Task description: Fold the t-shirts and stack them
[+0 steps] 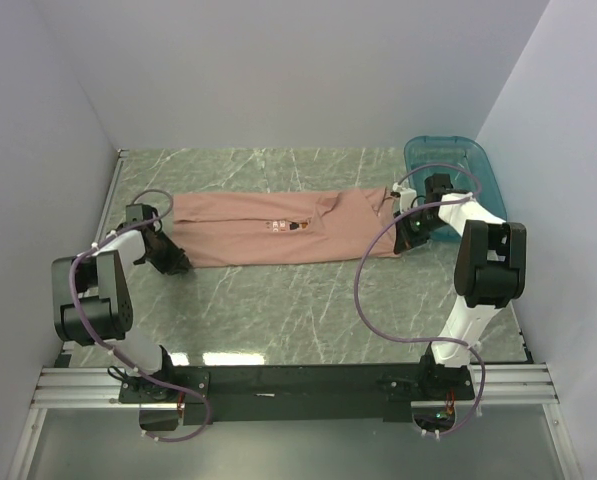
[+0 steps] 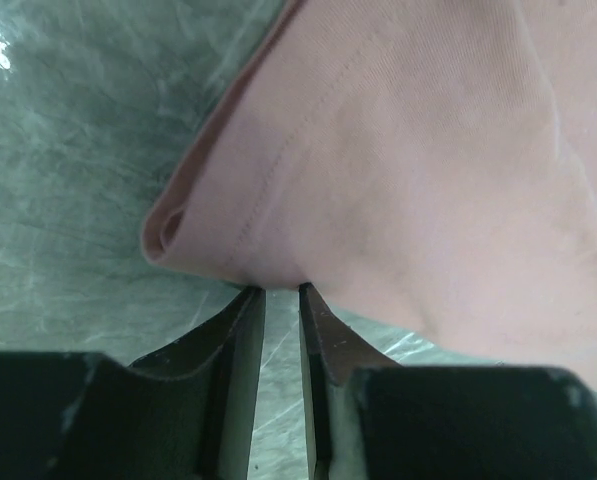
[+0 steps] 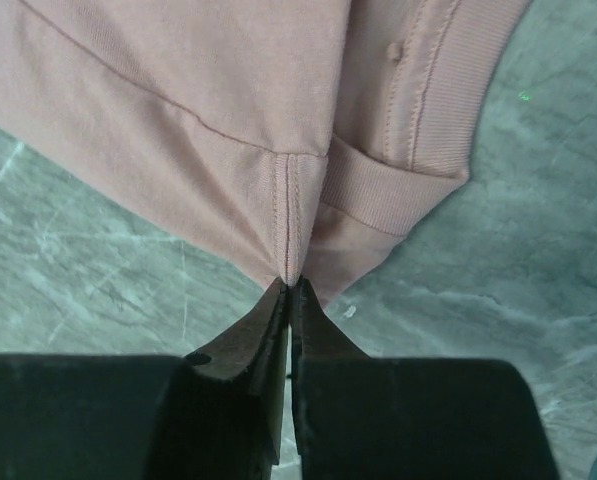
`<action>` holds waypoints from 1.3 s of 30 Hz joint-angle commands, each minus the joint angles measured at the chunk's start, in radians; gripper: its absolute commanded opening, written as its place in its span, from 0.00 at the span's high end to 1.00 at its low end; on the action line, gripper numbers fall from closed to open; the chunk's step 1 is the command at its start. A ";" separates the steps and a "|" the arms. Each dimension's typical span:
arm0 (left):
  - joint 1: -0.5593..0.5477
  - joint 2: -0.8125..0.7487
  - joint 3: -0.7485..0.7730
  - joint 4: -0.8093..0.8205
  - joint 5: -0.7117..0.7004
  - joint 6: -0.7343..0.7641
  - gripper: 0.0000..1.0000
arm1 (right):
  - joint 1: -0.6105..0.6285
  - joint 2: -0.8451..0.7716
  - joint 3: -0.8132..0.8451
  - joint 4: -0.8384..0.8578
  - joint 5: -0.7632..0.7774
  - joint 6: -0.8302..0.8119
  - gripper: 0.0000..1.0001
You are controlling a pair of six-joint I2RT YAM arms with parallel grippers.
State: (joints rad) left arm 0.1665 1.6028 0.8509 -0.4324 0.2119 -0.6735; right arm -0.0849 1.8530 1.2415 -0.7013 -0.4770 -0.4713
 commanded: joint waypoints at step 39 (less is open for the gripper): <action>0.139 -0.469 -0.032 0.150 0.069 0.124 0.30 | 0.068 -0.406 -0.039 -0.268 -0.107 -0.429 0.59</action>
State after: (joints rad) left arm 0.3012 1.1461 0.8612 -0.3668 0.1436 -0.5823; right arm -0.0689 1.5105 1.1969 -0.9146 -0.4652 -0.7586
